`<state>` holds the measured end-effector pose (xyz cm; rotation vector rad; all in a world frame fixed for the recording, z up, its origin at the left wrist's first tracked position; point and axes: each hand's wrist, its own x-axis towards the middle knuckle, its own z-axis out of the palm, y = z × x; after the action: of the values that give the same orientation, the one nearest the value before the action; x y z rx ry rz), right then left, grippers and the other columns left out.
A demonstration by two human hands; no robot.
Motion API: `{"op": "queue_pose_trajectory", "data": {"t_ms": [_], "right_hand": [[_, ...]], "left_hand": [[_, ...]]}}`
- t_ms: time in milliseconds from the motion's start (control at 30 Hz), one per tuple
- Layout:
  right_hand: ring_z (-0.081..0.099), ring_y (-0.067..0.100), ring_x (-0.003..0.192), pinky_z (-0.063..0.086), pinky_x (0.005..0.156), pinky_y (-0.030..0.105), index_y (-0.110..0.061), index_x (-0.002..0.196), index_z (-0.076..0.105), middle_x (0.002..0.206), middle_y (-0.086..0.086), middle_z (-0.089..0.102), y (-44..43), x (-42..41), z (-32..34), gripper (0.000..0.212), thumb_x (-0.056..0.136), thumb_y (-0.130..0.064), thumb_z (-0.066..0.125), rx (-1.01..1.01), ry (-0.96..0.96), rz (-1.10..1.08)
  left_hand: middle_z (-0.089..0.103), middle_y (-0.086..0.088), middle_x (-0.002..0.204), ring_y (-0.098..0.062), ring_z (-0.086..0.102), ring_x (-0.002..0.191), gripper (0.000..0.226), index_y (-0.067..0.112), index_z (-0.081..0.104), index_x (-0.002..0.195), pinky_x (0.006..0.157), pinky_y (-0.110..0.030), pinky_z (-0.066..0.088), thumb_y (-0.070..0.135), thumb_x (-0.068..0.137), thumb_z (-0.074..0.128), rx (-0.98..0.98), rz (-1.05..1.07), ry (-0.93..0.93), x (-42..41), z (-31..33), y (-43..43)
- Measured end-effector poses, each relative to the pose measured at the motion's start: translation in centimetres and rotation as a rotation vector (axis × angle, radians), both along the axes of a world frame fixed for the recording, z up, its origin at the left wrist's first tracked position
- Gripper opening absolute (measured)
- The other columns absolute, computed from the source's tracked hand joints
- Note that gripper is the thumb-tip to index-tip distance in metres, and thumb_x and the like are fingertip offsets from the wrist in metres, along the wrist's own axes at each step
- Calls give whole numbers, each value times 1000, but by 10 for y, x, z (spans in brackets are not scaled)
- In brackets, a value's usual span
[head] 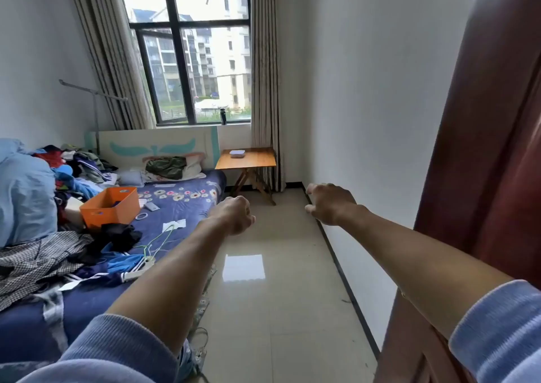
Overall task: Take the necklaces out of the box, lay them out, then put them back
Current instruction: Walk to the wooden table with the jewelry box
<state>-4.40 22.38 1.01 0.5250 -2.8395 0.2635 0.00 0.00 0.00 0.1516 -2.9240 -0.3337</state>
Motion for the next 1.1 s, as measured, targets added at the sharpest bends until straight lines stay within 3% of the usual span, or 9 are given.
{"op": "queue_pose_trajectory", "data": {"t_ms": [200,600,767,1100], "right_hand": [[56,28,112,47,90,38,-21,127,52,125,7,60,8,-9,4,42,89,-39,56,-2,-44,-26],[60,26,106,49,88,39,-28,115,60,121,2,63,33,-49,-13,36,84,-46,59,37,-85,-13],[61,27,99,52,85,39,-21,105,66,112,4,67,41,-71,-42,29,85,-41,58,104,-143,-7],[61,26,101,51,83,36,-21,112,64,116,4,65,-4,-152,-136,32,87,-41,59,152,-321,55]], "left_hand": [[66,-12,114,-31,61,104,23,18,68,98,84,-32,47,37,87,61,5,12,-6,-10,1,10],[70,-13,108,-31,64,99,21,17,70,96,83,-32,51,33,85,60,46,21,-28,-42,-15,35],[69,-11,109,-30,63,97,25,13,69,100,87,-36,53,32,88,59,96,25,-115,-55,-56,44],[69,-12,109,-30,63,99,26,12,69,102,88,-38,53,32,89,58,147,102,-285,-111,-154,-9]]}}
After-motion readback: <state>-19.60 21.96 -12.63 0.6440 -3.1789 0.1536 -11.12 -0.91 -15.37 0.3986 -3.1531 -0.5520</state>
